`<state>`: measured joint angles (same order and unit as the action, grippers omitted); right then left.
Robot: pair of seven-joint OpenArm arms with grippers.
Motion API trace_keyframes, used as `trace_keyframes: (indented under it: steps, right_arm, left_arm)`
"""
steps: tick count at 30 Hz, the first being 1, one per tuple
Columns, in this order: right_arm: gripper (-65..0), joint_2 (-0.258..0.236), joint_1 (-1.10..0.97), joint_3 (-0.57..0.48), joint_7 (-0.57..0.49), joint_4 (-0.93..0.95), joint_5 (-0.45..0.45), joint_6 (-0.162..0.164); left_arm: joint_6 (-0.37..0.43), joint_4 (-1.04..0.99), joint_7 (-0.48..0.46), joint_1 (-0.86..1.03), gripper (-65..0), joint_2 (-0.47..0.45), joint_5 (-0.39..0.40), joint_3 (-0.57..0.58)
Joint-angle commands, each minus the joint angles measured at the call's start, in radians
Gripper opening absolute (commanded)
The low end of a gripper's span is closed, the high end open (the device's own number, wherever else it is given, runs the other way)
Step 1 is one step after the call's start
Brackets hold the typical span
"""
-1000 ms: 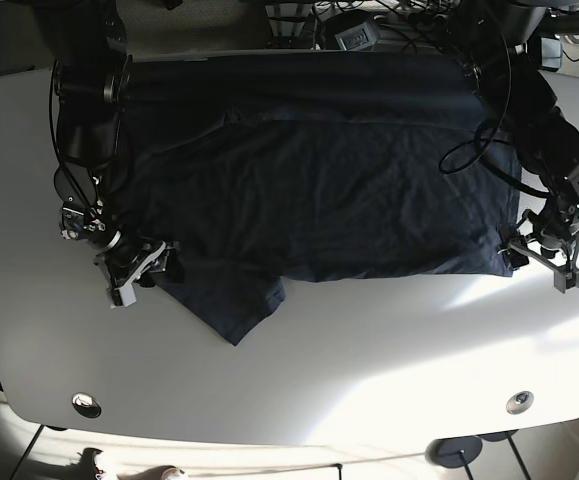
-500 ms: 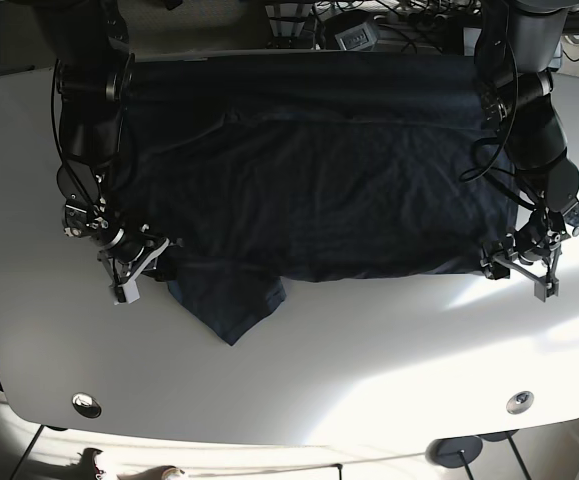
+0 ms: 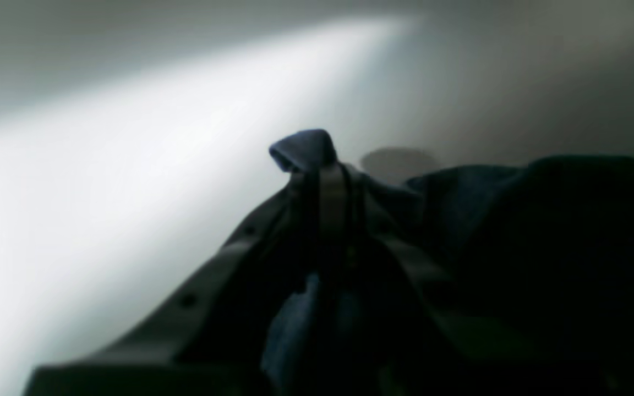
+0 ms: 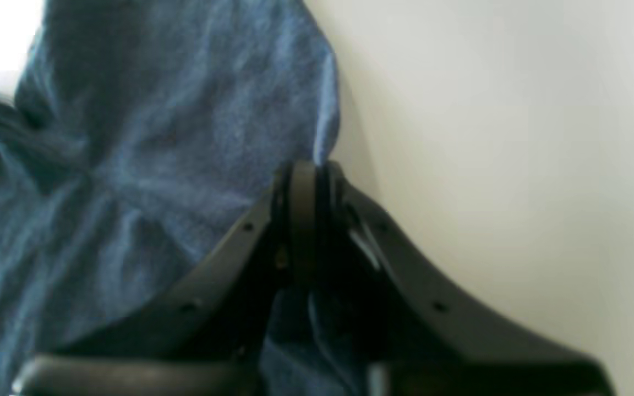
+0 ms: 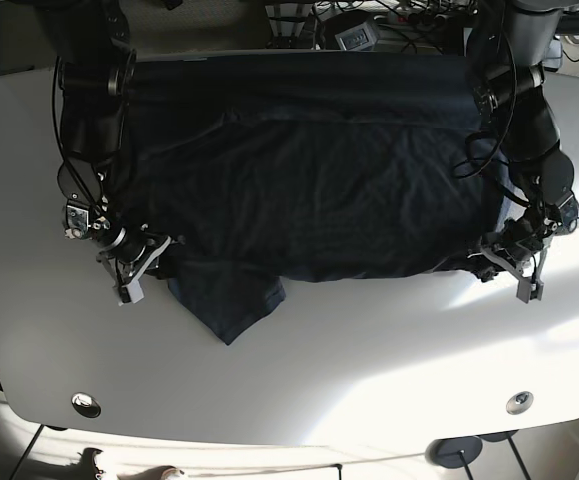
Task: Fold the T-shirt properly
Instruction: 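Fold the hem with both grippers over toward the collar edge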
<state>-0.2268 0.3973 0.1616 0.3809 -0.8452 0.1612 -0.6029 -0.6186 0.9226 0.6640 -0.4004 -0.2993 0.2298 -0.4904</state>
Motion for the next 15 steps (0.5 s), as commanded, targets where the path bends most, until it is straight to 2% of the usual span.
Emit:
trace_keyframes:
  steps: [1, 3, 8, 13, 15]
  right_arm:
    - [-63.1, -0.016, -0.002, 0.017, 0.045, -0.099, 0.002, -0.001]
    - [-63.1, -0.015, -0.044, 0.072, 0.129, -0.243, 0.002, -0.002]
    - [-63.1, -0.015, -0.117, 0.091, 0.226, -0.472, 0.002, -0.004]
    - [-63.1, -0.013, -0.212, 0.180, 0.353, -0.705, 0.002, -0.009]
    - [-63.1, -0.012, -0.255, 0.200, 0.393, -0.788, 0.004, -0.010]
  left_arm:
    - [-0.005, 0.131, 0.046, -0.012, -65.0, -0.021, 0.039, -0.001]
    - [-0.005, 0.296, 0.119, 0.033, -65.0, 0.010, 0.085, -0.008]
    - [-0.005, 0.580, 0.218, 0.153, -65.0, 0.035, 0.124, -0.009]
    - [-0.005, 0.723, 0.233, 0.271, -65.0, 0.036, 0.193, -0.011]
    - [-0.005, 0.749, 0.233, 0.311, -65.0, 0.036, 0.211, -0.046]
